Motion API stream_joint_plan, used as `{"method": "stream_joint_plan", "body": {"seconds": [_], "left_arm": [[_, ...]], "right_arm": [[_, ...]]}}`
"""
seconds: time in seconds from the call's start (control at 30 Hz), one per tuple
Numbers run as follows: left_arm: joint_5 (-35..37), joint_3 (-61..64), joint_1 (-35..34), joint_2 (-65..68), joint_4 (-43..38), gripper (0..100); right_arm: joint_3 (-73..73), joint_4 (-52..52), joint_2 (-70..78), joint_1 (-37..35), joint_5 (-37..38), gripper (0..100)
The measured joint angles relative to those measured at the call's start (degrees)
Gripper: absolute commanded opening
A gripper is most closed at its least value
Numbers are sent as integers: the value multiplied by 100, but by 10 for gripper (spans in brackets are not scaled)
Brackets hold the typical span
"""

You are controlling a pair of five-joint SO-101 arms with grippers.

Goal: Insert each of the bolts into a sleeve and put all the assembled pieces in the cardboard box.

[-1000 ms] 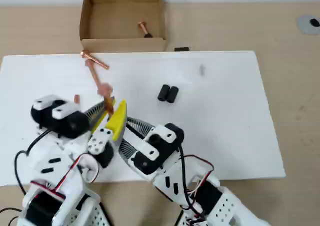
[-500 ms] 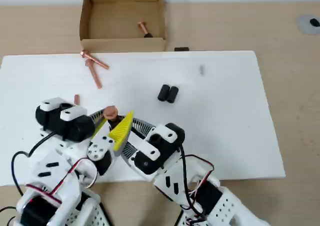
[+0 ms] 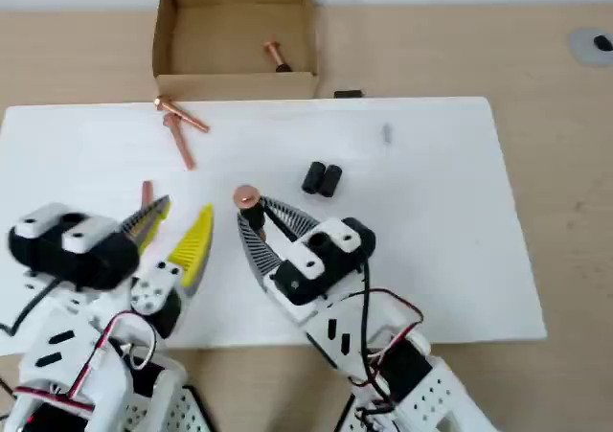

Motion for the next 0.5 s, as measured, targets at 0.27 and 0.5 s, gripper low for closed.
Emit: {"method": "stream_joint_plan", "body": {"seconds": [0.27, 0.5], "left_arm": [[501, 308, -1213, 0, -308, 167], [598, 334, -1864, 290, -220, 167]], "right_arm": [[0, 0, 0, 193, 431, 9], [-440, 0, 35, 730, 554, 9]]}}
